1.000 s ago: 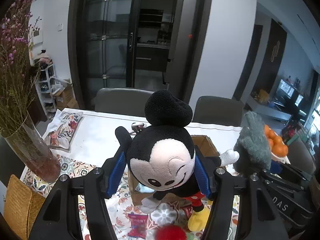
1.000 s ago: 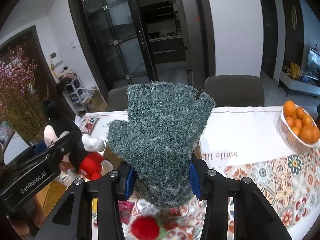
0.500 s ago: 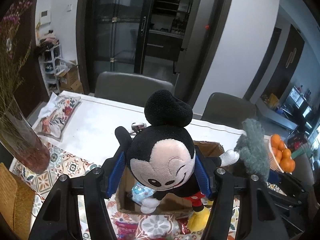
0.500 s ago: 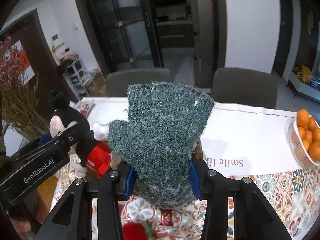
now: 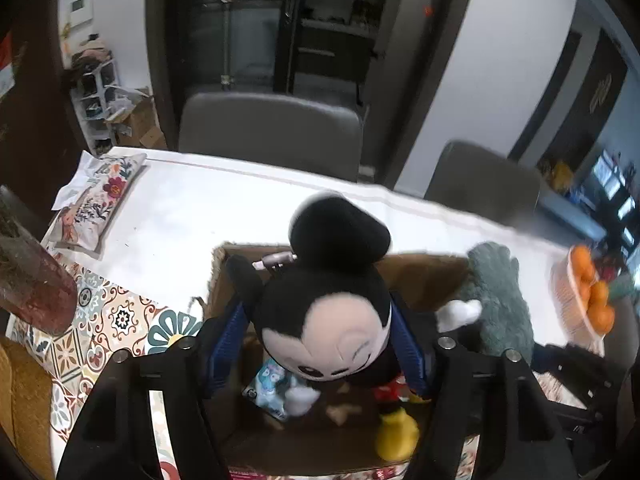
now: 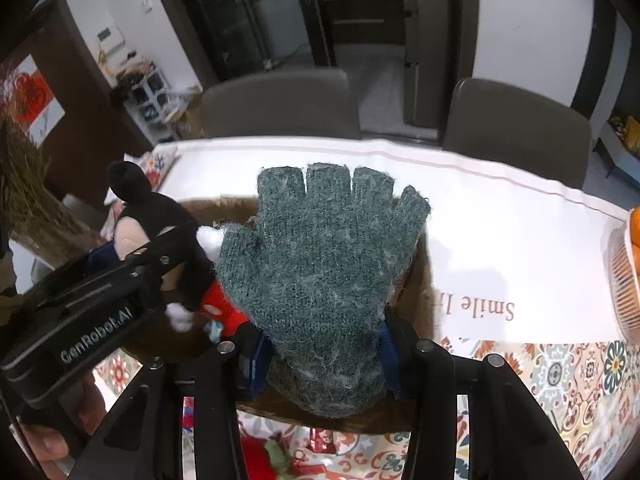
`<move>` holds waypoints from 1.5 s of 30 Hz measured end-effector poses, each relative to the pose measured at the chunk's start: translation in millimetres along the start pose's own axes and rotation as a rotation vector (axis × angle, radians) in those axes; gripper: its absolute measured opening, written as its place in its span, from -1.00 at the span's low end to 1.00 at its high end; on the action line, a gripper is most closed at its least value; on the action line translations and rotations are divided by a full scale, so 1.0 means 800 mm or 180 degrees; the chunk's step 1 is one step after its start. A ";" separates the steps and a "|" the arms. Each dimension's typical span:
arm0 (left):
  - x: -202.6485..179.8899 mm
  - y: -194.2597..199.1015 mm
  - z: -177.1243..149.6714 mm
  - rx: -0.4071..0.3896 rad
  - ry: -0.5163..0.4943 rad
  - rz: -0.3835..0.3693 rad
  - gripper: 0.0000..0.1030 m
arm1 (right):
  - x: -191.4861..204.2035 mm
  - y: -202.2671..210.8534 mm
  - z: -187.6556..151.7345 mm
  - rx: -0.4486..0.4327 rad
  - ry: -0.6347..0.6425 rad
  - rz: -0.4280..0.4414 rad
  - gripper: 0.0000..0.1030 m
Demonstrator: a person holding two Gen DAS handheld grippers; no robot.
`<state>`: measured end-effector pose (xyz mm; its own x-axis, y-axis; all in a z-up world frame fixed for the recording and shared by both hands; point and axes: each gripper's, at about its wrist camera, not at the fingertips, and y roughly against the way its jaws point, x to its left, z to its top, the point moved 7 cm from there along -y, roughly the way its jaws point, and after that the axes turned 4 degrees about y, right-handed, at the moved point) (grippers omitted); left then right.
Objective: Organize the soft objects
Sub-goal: 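Carry Mickey plush and green glove over the box and release both, then move both tools back toward the remaining items on the runner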
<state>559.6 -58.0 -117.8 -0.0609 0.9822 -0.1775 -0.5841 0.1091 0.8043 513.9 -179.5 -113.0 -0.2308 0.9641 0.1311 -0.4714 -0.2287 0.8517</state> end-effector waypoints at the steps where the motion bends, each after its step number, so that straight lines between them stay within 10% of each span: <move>1: -0.002 -0.004 -0.003 0.0058 -0.0034 -0.0014 0.50 | 0.002 -0.007 -0.002 0.0061 0.0031 0.0027 0.05; 4: -0.001 -0.008 -0.008 0.0186 -0.0085 0.0000 0.72 | 0.007 -0.017 -0.007 0.0159 0.0128 0.0036 0.56; 45: 0.098 0.173 -0.099 -0.0282 -0.0523 0.0331 0.76 | 0.096 0.111 -0.102 -0.0439 0.0139 -0.0407 0.57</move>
<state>410.5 22.2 -65.5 0.0040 1.0000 0.0045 -0.6508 -0.0008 0.7593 385.2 -136.8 -69.0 -0.1968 0.9804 0.0017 -0.6107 -0.1239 0.7821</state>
